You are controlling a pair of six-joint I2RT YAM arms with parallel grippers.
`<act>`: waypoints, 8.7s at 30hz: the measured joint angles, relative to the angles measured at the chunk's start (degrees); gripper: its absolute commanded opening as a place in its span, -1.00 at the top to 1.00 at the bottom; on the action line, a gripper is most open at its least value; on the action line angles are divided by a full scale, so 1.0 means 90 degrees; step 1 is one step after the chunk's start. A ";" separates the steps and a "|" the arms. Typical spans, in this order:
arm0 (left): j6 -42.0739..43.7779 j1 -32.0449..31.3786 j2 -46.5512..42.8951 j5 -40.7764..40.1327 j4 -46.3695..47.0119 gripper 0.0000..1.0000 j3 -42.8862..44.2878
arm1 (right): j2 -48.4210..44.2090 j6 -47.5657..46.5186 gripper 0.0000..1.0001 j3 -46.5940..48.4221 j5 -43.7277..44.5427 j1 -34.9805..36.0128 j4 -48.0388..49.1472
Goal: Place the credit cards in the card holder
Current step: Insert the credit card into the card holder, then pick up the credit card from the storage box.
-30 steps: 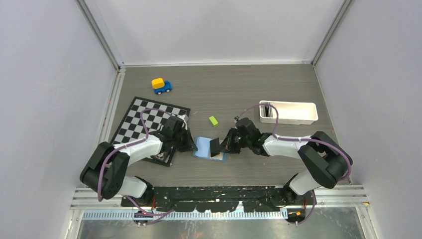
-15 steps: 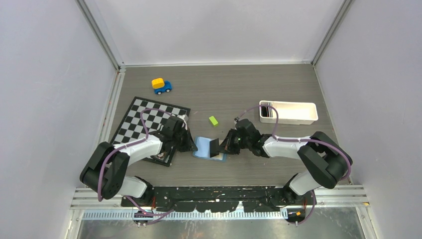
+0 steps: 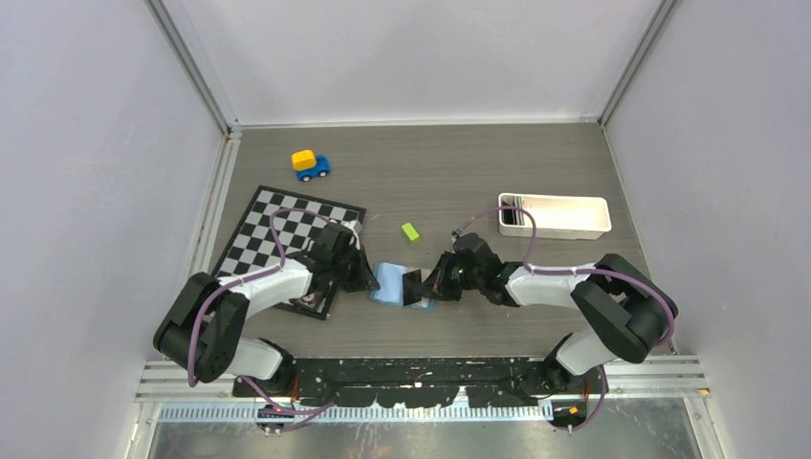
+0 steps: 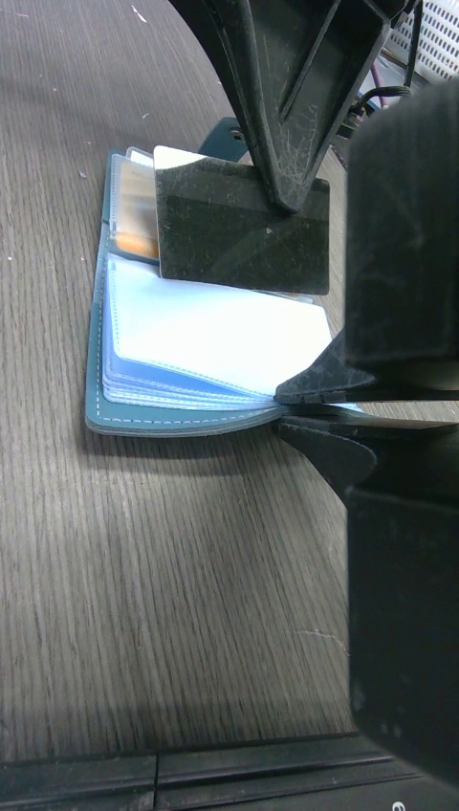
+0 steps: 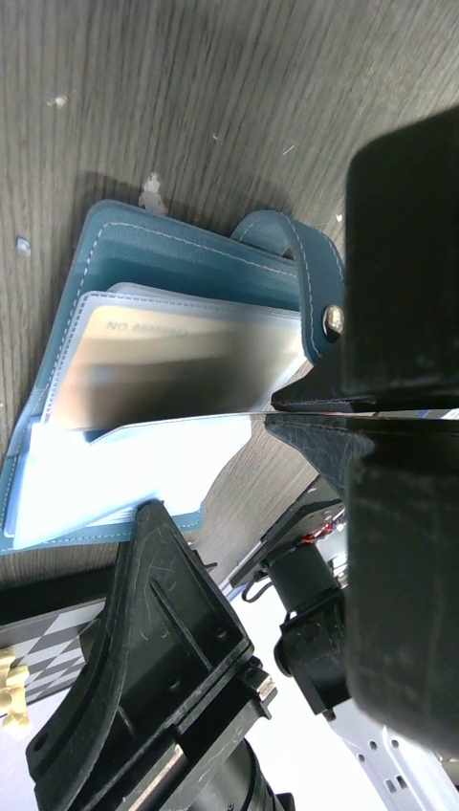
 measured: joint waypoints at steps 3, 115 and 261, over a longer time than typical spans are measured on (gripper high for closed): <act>0.0000 0.0000 -0.0002 0.0000 0.0000 0.93 0.0000 | 0.0000 0.0010 0.99 0.0000 0.0000 0.0015 0.0039; 0.0053 0.0070 -0.0780 0.0097 0.0049 1.00 -0.0265 | 0.0359 -0.1790 -0.21 0.2650 0.3113 0.1209 -0.4284; 0.0058 0.0029 -0.0661 0.0267 0.0277 1.00 -0.0202 | 0.0209 -0.4568 -0.34 0.4061 0.3740 -0.3497 -0.5960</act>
